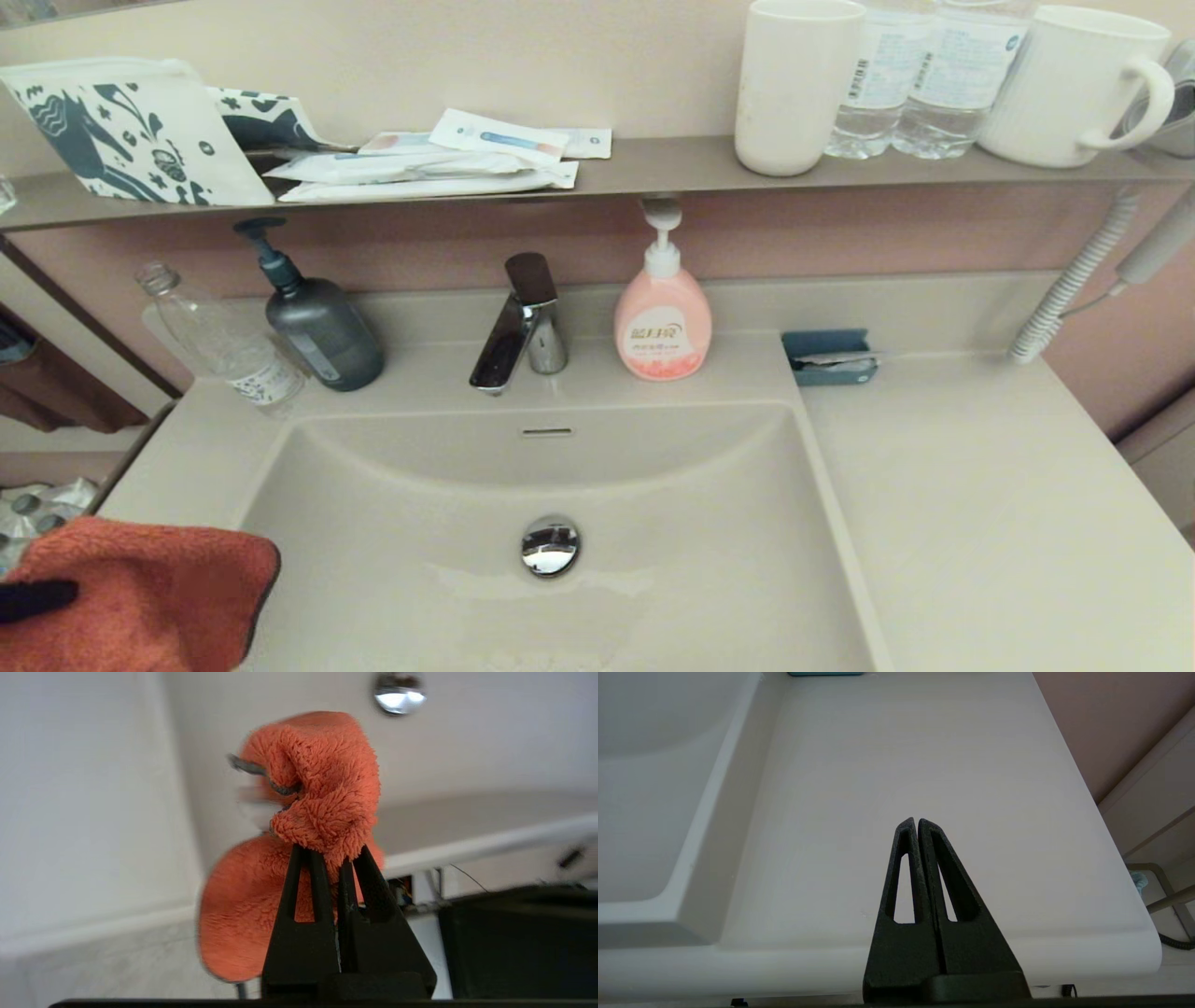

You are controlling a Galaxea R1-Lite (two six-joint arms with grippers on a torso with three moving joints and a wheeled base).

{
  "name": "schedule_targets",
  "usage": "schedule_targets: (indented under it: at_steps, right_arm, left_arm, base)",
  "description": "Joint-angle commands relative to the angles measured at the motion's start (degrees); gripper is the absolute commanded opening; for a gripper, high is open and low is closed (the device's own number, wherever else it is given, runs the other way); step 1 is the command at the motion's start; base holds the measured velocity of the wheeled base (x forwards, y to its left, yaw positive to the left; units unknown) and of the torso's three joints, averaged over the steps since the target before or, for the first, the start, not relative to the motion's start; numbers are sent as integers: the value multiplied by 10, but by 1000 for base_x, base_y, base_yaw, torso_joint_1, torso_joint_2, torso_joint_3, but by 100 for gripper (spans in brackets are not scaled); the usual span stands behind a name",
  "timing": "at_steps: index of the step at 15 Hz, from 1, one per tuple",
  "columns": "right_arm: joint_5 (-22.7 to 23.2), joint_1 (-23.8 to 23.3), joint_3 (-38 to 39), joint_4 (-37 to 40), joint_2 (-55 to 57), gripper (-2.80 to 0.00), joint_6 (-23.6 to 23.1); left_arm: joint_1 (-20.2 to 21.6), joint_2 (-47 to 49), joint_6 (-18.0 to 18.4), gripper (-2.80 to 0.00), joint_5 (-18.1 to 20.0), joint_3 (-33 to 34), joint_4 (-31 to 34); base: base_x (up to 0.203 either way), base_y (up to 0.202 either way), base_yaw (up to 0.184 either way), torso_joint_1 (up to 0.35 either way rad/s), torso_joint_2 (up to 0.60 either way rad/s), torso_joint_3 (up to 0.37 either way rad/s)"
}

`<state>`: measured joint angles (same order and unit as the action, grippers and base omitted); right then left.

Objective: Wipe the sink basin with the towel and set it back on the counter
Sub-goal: Wipe the sink

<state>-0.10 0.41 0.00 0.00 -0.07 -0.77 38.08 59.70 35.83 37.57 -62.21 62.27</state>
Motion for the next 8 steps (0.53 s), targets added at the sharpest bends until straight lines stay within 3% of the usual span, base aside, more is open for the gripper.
schedule_targets:
  at_steps: [1,4,6,8]
  right_arm:
    - [0,0,-1,0,1,-280,0]
    - [0,0,0,0,1,-280,0]
    - [0,0,-1,0,1,-280,0]
    - [0,0,0,0,1,-280,0]
  left_arm:
    - [-55,3,-23,-280,1,-4,3]
    - [-174,31,-139,-280,-27,-25,-7]
    - [-270,38,-238,-280,-67,-28,-41]
    - [-388,51,-367,-280,-129,-25,-88]
  base:
    - [0,0,0,0,0,0]
    - [0,0,0,0,0,0]
    - [0,0,0,0,0,0]
    - [0,0,0,0,0,0]
